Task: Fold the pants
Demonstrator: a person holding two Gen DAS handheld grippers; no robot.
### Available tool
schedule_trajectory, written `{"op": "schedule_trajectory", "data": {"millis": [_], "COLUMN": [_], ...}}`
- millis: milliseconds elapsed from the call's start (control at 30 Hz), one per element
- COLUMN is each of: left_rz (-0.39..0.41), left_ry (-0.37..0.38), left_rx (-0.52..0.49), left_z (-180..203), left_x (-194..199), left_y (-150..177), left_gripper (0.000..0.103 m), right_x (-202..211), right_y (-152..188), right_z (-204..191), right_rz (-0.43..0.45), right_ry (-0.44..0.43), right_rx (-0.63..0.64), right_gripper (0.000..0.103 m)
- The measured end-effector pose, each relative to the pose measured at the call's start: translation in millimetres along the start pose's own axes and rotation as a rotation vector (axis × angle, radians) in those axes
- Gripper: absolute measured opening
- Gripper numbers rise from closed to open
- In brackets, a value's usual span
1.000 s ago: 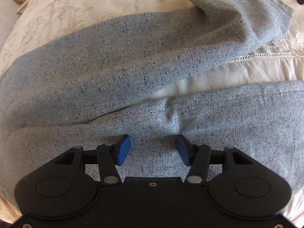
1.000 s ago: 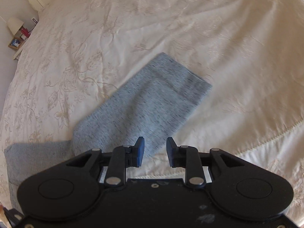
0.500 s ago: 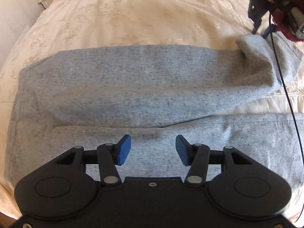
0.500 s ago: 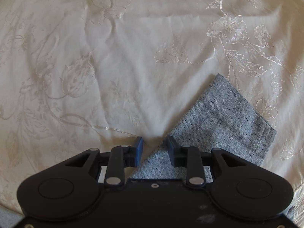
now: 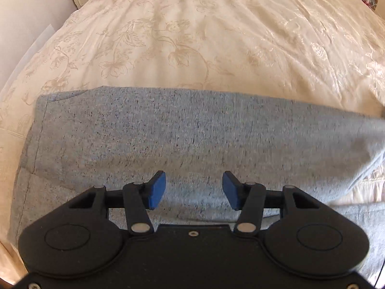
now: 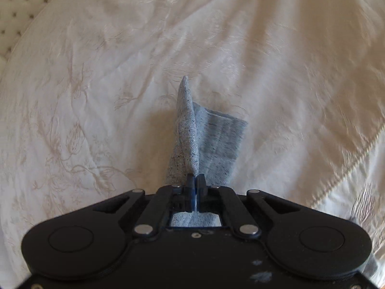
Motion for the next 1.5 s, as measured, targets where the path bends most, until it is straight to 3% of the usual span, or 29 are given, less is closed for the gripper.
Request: {"op": "schedule_trajectory", "data": {"millis": [200,433,733,1000,1033,1100,1133,1200,1333,1500], "left_rz": [0.008,-0.082,-0.201,-0.354,-0.361,-0.363,-0.344,-0.248,-0.029,0.153], "left_ry": [0.091,0.168,0.131,0.089,0.090,0.073,0.076,0.104,0.097,0.137], "left_rx": [0.052,0.177,0.353,0.347,0.355,0.367,0.370,0.392,0.330,0.319], "left_z": [-4,-11,-41,-36,-36,-38,-41,-47,-56,-81], "left_x": [-6,-38,-82,-132,-135,-134,-128,-108,-48,23], "left_y": [-31,-72,-103,-95,-93,-93,-93,-92,-90,-73], "left_gripper": [0.058,0.059,0.063,0.062,0.060,0.023,0.010,0.007,0.005,0.005], "right_x": [-7,-17,-24,-27,-27,-24,-21,-12,22,93], "right_y": [47,67,65,68,68,67,66,62,45,40], "right_z": [42,49,51,49,49,46,43,34,-3,-39], "right_rz": [-0.048,-0.043,-0.050,-0.048,-0.048,-0.045,-0.041,-0.026,0.039,0.172], "right_ry": [0.045,0.039,0.027,0.034,0.035,0.033,0.025,-0.002,-0.132,-0.341], "right_rx": [-0.025,0.005,0.017,0.030,0.032,0.033,0.031,0.043,0.117,0.230], "right_gripper": [0.002,0.002,0.002,0.002,0.002,0.002,0.002,0.002,0.002,0.002]}}
Point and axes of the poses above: each gripper's, at about its wrist camera, not at the fingertips, and x roughly against the way its jaws point, z to its right, y to its underside, the point moved 1 cm from there along -x, roughly the way its jaws point, and after that the axes turned 9 degrees about -x, right-handed, at the moved point
